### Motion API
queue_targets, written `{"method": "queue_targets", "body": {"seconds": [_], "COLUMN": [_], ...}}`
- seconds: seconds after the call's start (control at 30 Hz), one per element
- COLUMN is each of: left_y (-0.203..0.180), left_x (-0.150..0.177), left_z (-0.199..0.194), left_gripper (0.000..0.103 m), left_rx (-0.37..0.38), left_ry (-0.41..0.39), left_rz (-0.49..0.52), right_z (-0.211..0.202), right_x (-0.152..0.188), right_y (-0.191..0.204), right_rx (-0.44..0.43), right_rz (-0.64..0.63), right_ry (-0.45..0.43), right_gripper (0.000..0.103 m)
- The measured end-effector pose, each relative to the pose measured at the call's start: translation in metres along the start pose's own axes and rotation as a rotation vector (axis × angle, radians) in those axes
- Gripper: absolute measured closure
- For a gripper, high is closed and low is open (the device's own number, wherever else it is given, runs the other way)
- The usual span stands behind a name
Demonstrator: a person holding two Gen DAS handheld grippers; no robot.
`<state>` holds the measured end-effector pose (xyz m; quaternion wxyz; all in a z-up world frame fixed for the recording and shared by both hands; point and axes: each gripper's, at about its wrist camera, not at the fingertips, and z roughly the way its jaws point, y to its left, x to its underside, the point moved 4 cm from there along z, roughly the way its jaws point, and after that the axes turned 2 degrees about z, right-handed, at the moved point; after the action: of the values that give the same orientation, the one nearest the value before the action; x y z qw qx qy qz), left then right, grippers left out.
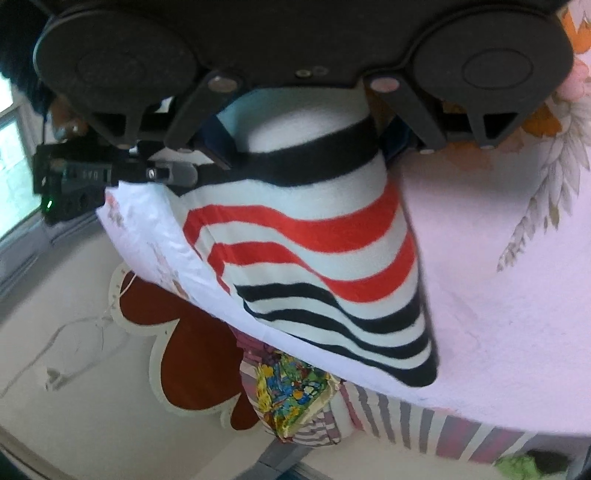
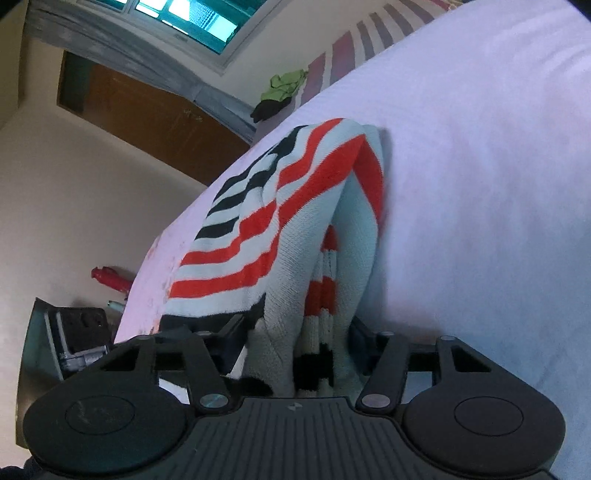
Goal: Fold small clothes
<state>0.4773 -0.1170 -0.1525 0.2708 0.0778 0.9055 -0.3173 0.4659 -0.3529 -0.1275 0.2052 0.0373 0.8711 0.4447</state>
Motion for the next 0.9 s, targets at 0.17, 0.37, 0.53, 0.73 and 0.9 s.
{"method": "queue_targets", "body": {"seconds": [0.17, 0.37, 0.53, 0.73, 0.9], "left_y": [-0.006, 0.000, 0.008, 0.032, 0.022], "left_x": [0.001, -0.002, 0.000, -0.013, -0.020], "left_z": [0.001, -0.007, -0.018, 0.003, 0.010], "left_gripper": [0.035, 0.042, 0.023, 0.034, 0.058], "left_rx": [-0.021, -0.002, -0.023, 0.112, 0.059], "left_ry": [-0.011, 0.002, 0.012, -0.035, -0.027], "left_rz": [0.042, 0.042, 0.010, -0.198, -0.101], "right_z": [0.004, 0.005, -0.020, -0.001, 0.011], "right_x": [0.005, 0.006, 0.001, -0.007, 0.001], "right_y": [0.015, 0.010, -0.009, -0.004, 0.027], "right_rx": [0.068, 0.049, 0.045, -0.028, 0.064], "right_rz": [-0.096, -0.076, -0.011, 0.053, -0.111], "right_ry": [-0.018, -0.006, -0.002, 0.013, -0.010], "right_gripper": [0.048, 0.049, 0.034, 0.034, 0.067]}}
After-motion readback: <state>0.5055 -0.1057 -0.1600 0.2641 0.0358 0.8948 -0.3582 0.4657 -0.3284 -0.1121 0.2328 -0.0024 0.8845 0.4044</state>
